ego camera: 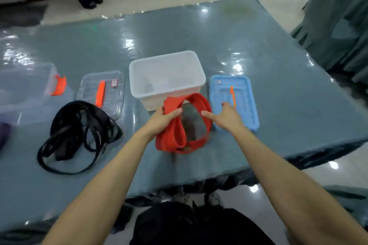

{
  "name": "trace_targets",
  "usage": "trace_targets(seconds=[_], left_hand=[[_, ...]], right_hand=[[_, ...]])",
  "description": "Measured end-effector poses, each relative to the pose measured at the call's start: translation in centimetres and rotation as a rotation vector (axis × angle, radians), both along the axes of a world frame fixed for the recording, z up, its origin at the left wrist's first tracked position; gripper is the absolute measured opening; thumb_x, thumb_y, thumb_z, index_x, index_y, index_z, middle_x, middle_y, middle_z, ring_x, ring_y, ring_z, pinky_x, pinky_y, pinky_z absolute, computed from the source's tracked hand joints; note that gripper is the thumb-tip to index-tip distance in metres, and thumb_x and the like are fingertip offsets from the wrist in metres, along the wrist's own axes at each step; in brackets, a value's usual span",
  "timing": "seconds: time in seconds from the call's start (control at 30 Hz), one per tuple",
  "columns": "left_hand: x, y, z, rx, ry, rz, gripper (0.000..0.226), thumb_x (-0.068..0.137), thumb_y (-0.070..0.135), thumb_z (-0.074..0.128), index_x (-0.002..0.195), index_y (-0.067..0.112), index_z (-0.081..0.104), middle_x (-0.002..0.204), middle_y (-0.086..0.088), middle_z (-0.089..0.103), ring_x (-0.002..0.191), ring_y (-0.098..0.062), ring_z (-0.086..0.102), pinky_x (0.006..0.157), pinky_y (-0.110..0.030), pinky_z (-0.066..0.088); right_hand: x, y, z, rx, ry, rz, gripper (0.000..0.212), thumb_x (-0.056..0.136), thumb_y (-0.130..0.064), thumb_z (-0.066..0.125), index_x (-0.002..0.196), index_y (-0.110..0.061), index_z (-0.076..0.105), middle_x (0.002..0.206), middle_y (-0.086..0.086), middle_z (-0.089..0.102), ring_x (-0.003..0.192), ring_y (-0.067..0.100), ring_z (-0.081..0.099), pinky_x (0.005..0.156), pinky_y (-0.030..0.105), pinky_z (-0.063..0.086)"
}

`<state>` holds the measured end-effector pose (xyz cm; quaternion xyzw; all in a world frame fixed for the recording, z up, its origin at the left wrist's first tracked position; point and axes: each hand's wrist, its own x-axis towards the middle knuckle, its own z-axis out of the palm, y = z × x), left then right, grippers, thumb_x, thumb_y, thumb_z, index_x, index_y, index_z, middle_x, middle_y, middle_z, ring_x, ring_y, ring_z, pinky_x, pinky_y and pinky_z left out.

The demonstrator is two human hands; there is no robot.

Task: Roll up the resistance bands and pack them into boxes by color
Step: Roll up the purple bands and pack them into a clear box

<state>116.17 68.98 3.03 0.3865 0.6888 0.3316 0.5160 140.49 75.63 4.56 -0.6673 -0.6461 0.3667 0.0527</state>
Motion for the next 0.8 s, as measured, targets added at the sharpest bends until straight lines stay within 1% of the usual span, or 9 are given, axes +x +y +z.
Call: trace_targets(seconds=[0.03,0.13,0.23,0.27,0.33,0.43,0.57,0.7,0.8], left_hand=[[1.0,-0.8,-1.8,-0.080,0.107,-0.018,0.052,0.105,0.043,0.071,0.143,0.012,0.055,0.153,-0.018,0.061,0.136,-0.026,0.059,0.113,-0.028,0.051],[3.8,-2.5,-5.2,-0.173,0.261,0.092,0.078,0.107,0.049,0.065,0.167,0.010,0.033,0.170,-0.020,0.039,0.162,-0.033,0.027,0.133,-0.043,0.024],[5.9,-3.1,-5.8,-0.134,0.187,0.323,0.094,0.103,0.045,0.072,0.170,0.005,0.021,0.171,-0.021,0.038,0.158,-0.033,0.039,0.132,-0.047,0.030],[6.5,-3.0,-5.6,-0.129,0.143,0.384,0.092,0.104,0.041,0.072,0.171,0.006,0.020,0.168,-0.021,0.042,0.154,-0.032,0.046,0.129,-0.048,0.035],[7.6,-2.5,-4.9,-0.098,0.077,0.457,0.074,0.107,0.033,0.068,0.167,0.009,0.032,0.160,-0.019,0.053,0.143,-0.032,0.057,0.123,-0.047,0.043],[9.1,-2.2,-5.1,-0.082,0.150,0.354,0.051,0.113,0.028,0.056,0.159,0.007,0.047,0.156,-0.018,0.058,0.140,-0.033,0.059,0.122,-0.047,0.043],[9.1,-3.8,-5.4,-0.122,0.341,0.223,0.053,0.114,0.042,0.050,0.161,0.016,0.045,0.155,-0.010,0.061,0.140,-0.031,0.060,0.118,-0.041,0.044],[5.4,-5.9,-3.5,-0.065,0.473,-0.030,0.040,0.112,0.047,0.053,0.142,0.022,0.063,0.129,-0.002,0.077,0.113,-0.022,0.073,0.103,-0.040,0.055],[0.9,-8.1,-2.2,-0.028,0.710,-0.138,0.032,0.109,0.048,0.057,0.130,0.027,0.070,0.120,0.007,0.079,0.104,-0.018,0.074,0.094,-0.042,0.060]], right_hand=[[0.9,-0.9,-2.3,-0.015,-0.057,0.040,0.090,0.095,-0.059,0.073,0.152,0.006,0.047,0.154,0.027,0.055,0.144,0.038,0.052,0.117,0.039,0.038],[2.4,-3.8,-6.6,-0.031,0.017,0.279,0.064,0.104,-0.047,0.067,0.147,-0.003,0.052,0.144,0.024,0.061,0.136,0.038,0.057,0.110,0.042,0.042],[1.9,-4.7,-7.7,-0.022,0.092,0.340,0.056,0.105,-0.045,0.065,0.143,-0.007,0.053,0.140,0.019,0.062,0.133,0.036,0.058,0.109,0.043,0.046],[1.5,-4.6,-7.5,-0.034,0.121,0.319,0.052,0.105,-0.044,0.064,0.140,-0.006,0.055,0.138,0.019,0.063,0.131,0.036,0.059,0.108,0.043,0.047],[0.6,-4.0,-7.0,-0.043,0.155,0.266,0.047,0.107,-0.043,0.060,0.132,-0.002,0.059,0.133,0.021,0.067,0.127,0.038,0.063,0.105,0.045,0.049],[1.0,-3.3,-6.9,0.007,0.078,0.251,0.046,0.109,-0.044,0.055,0.123,0.000,0.060,0.127,0.025,0.068,0.122,0.042,0.065,0.100,0.046,0.051],[1.7,-3.0,-6.3,0.004,-0.042,0.414,0.040,0.108,-0.037,0.056,0.125,-0.001,0.056,0.129,0.024,0.064,0.121,0.042,0.064,0.099,0.045,0.050],[1.4,-2.0,-3.3,0.329,-0.264,0.440,0.022,0.102,-0.026,0.057,0.111,-0.008,0.067,0.111,0.017,0.070,0.103,0.041,0.070,0.081,0.044,0.054],[-0.9,-1.5,-0.8,0.510,-0.264,0.457,0.018,0.100,-0.023,0.058,0.104,-0.009,0.069,0.105,0.014,0.069,0.094,0.040,0.069,0.072,0.043,0.051]])
